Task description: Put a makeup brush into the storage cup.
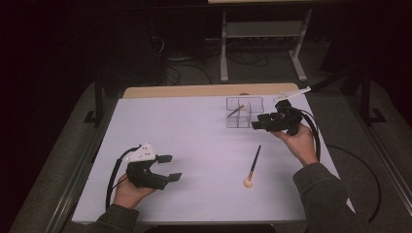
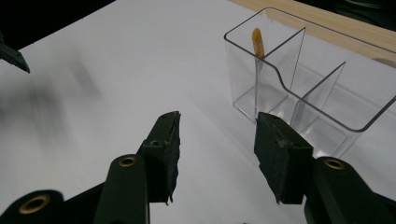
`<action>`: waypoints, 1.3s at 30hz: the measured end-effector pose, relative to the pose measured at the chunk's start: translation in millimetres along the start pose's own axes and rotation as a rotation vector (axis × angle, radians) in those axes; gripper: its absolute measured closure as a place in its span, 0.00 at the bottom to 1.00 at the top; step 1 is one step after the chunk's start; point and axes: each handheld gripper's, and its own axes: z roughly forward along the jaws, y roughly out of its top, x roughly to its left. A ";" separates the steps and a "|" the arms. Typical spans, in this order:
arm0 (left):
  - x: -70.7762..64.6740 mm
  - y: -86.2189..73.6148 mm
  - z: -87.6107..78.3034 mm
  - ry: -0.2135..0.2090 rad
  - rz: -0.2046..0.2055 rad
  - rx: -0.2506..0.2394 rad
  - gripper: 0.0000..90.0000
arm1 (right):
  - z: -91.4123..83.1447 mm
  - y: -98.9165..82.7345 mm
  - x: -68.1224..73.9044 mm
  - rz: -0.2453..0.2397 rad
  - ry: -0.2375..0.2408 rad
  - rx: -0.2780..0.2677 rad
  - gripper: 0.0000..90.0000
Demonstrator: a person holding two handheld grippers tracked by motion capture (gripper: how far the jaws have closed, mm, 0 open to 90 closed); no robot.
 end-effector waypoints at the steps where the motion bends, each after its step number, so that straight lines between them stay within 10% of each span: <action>1: 0.0 0.3 0.2 0.000 0.004 0.000 0.29 | -0.3 -1.0 0.5 0.004 -0.001 0.001 0.55; 39: -8.9 9.3 14.2 -0.015 0.003 0.015 0.29 | -19.2 -33.9 5.3 0.011 0.011 -0.020 0.51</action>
